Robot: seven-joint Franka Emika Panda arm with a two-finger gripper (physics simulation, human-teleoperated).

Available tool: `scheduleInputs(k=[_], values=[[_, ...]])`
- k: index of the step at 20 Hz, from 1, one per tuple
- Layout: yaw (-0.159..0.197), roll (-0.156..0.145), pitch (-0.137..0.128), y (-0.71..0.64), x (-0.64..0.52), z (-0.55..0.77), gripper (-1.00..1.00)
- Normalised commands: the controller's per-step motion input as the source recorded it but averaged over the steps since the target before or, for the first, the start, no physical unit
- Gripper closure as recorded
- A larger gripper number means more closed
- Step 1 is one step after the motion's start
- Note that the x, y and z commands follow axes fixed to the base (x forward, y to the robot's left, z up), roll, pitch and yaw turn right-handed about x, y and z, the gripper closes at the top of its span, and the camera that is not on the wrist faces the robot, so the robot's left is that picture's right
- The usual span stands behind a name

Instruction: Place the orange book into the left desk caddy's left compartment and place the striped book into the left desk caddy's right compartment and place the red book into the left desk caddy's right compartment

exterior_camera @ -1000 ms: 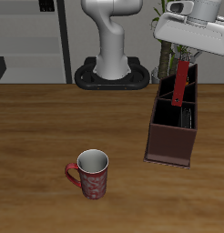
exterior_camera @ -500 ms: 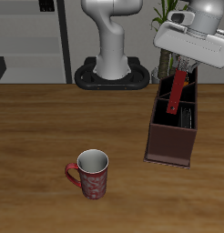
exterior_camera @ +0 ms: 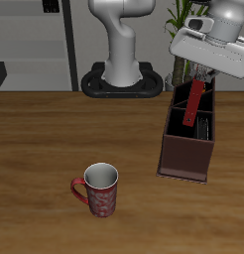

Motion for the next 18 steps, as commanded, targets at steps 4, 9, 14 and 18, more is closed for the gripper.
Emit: scheduleInputs(k=[4, 9, 14, 18], values=[[0.01, -0.001, -0.004, -0.03, 0.02, -0.03, 1.0], [-0.006, -0.004, 0.018, -0.01, 0.05, -0.13, 1.0], [0.01, 0.019, 0.021, 0.1, 0.01, -0.18, 1.0], [0.015, 0.015, 0.027, 0.08, 0.03, -0.18, 1.0]])
